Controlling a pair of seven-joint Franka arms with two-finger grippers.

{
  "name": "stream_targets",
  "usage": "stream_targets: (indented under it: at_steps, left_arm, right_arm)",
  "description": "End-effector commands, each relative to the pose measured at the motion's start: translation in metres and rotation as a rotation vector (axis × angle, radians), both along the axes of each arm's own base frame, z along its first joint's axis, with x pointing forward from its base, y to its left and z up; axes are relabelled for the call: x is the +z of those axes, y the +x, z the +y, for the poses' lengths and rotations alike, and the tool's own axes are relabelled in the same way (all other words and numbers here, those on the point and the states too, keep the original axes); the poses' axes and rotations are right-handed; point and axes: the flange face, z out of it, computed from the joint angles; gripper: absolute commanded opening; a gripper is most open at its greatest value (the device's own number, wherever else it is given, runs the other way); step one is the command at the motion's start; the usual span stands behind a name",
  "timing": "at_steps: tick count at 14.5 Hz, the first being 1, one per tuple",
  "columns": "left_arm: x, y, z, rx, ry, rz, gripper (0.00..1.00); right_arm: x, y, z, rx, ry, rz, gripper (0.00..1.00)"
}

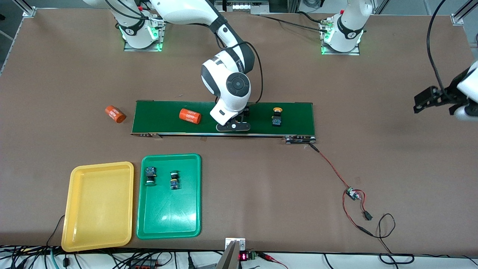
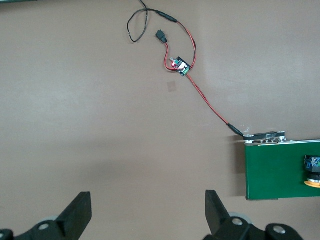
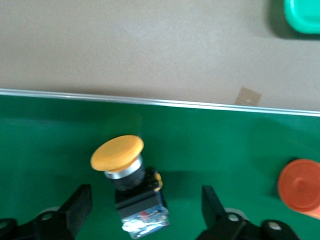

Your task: Sort buttons by color to trays

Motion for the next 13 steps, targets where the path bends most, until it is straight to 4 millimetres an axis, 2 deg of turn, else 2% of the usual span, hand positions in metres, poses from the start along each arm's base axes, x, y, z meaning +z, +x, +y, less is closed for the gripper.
stream_targets:
  at_steps: [1, 2, 3, 5, 6, 8, 11, 13]
  left_arm:
    - [-0.007, -0.020, 0.000, -0.002, -0.019, -0.010, 1.00]
    - [-0.011, -0.017, 0.004, 0.014, -0.036, -0.002, 1.00]
    - [-0.020, -0.009, 0.006, 0.011, -0.042, 0.009, 1.00]
    - [-0.019, -0.006, 0.003, 0.003, -0.045, 0.009, 1.00]
    - [-0.018, -0.008, 0.001, 0.000, -0.045, 0.012, 1.00]
    - [-0.015, -0.008, -0.001, -0.001, -0.044, 0.015, 1.00]
    - [-0.015, -0.008, -0.003, -0.004, -0.034, 0.014, 1.00]
    - [-0.015, -0.008, -0.008, -0.010, -0.032, 0.016, 1.00]
  right_arm:
    - [-0.011, -0.004, 0.005, 0.011, 0.011, 0.012, 0.71]
    - [-0.014, -0.004, 0.004, 0.009, 0.007, 0.014, 0.54]
    - [-0.014, -0.004, 0.004, 0.006, 0.007, 0.014, 0.43]
    - [-0.011, -0.003, 0.004, 0.007, 0.008, 0.009, 0.19]
    - [-0.008, -0.002, 0.005, 0.002, 0.012, 0.004, 0.12]
    - [0.010, 0.022, -0.008, -0.020, 0.030, -0.025, 0.09]
    - [0.051, 0.106, -0.083, -0.156, 0.073, -0.092, 0.05]
    - [0.060, 0.151, -0.147, -0.249, 0.068, -0.125, 0.03]
